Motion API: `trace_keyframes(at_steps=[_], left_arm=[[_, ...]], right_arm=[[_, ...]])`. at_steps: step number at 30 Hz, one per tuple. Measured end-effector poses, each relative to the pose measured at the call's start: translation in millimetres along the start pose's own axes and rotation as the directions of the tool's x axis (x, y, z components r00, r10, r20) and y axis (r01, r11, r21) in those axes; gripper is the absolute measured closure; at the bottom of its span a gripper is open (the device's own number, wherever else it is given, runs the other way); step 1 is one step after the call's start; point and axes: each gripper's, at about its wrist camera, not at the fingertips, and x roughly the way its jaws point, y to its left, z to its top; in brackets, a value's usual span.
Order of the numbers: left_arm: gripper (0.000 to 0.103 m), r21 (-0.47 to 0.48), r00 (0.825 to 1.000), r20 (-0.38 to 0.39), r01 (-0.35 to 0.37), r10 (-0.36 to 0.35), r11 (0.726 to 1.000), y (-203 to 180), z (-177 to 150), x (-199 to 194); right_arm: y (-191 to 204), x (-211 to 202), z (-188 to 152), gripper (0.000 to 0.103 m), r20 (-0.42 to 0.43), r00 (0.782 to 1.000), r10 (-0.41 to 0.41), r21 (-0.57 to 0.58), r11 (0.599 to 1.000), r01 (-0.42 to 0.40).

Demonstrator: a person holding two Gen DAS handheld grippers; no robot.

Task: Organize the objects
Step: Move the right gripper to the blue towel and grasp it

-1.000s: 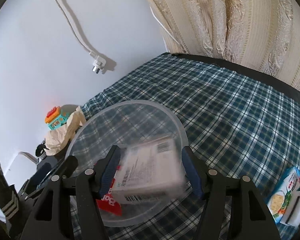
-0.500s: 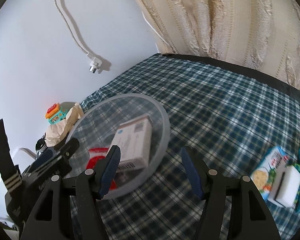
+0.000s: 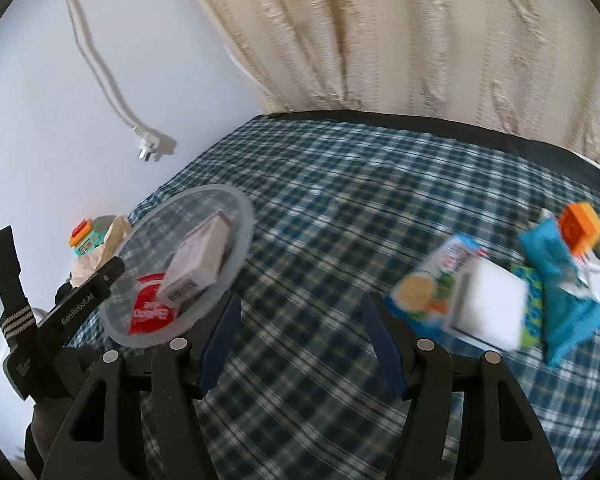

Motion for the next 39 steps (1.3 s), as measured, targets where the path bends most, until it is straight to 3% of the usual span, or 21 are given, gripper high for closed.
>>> trace_keyframes(at_steps=[14,23,39], left_arm=[[0.0,0.032,0.999,0.024,-0.039,0.038,0.999,-4,-1,-2],[0.0,0.066,0.998,0.035,-0.058,0.055,0.996,-10,-3,-3],[0.0,0.124,0.997,0.045,-0.069,0.064,0.99,-22,-6,-3]], right_arm=[[-51,-37,-27,0.038,0.021,0.997,-0.078,0.101,0.992,0.075],[-102,-68,-43,0.038,0.051,0.983,-0.175,0.221,0.962,0.16],[-139,-71,-12,0.038,0.094,0.955,-0.283,0.206,0.943,0.26]])
